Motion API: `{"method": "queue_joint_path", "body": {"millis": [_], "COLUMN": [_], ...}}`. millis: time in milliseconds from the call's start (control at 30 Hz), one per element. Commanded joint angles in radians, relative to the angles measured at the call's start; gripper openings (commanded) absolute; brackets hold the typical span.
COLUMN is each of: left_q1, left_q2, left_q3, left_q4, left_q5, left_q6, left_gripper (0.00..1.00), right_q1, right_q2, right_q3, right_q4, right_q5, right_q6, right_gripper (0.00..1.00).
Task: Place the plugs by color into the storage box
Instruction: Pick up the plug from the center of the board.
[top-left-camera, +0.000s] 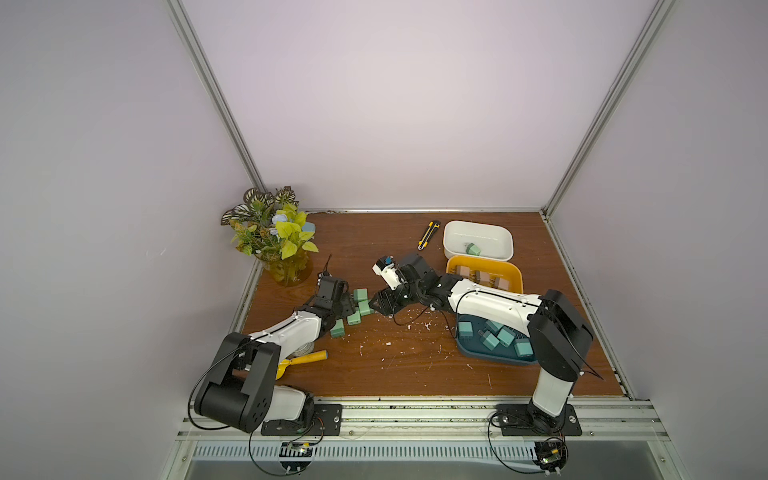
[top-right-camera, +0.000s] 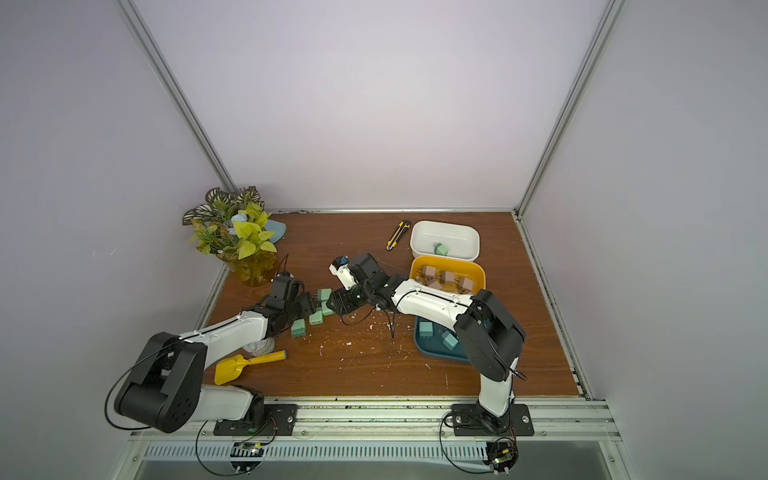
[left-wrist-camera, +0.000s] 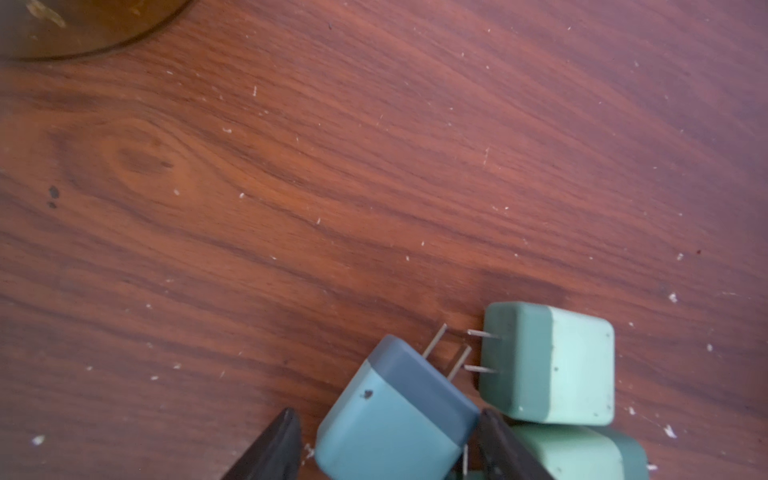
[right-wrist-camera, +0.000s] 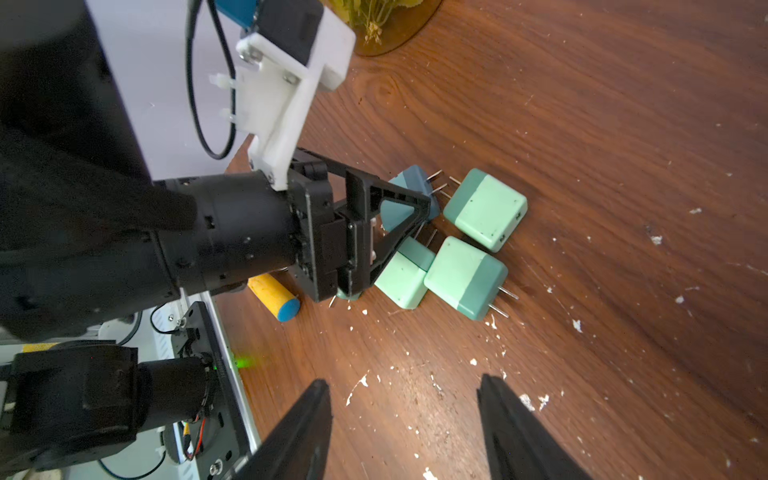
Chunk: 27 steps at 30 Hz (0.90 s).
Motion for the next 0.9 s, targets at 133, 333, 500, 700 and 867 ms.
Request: {"method": "queue_joint_path", "body": {"millis": [133,333,500,700,867], "left_q1": [0.014,0.014,0.014,0.014,0.014], "left_q2": [0.012,0.061,0.067,0.044,0.035], "left_q3": [-0.013,0.015,0.022,0.02,0.029], "left_q4": [0.011,-0.006,-0.012,-0.017,-0.025], "left_q5": [-0.028,-0.015,-0.012,-0.015,-0.004], "left_q6": [0.016,0.038,0.04,0.052,0.063], "left_gripper": [0.66,0.66,0.6,0.51,0.37], "right_q1": [0.008,0.009,0.011,0.014,0.015], "right_q2": [0.0,0.007,0.014,0.017,0.014], "right_q3": [0.027,0.041,0.05,0.053,0.061], "right_q4": [0.017,0.013,0.004,0.007,0.005], "right_q5": [-0.011,-0.012,-0.01,-0.009,-0.011], "right_q6": [0.009,0.008,0.004,0.005,0.003], "right_gripper": [0.62,0.62,0.62,0.62,0.62]}}
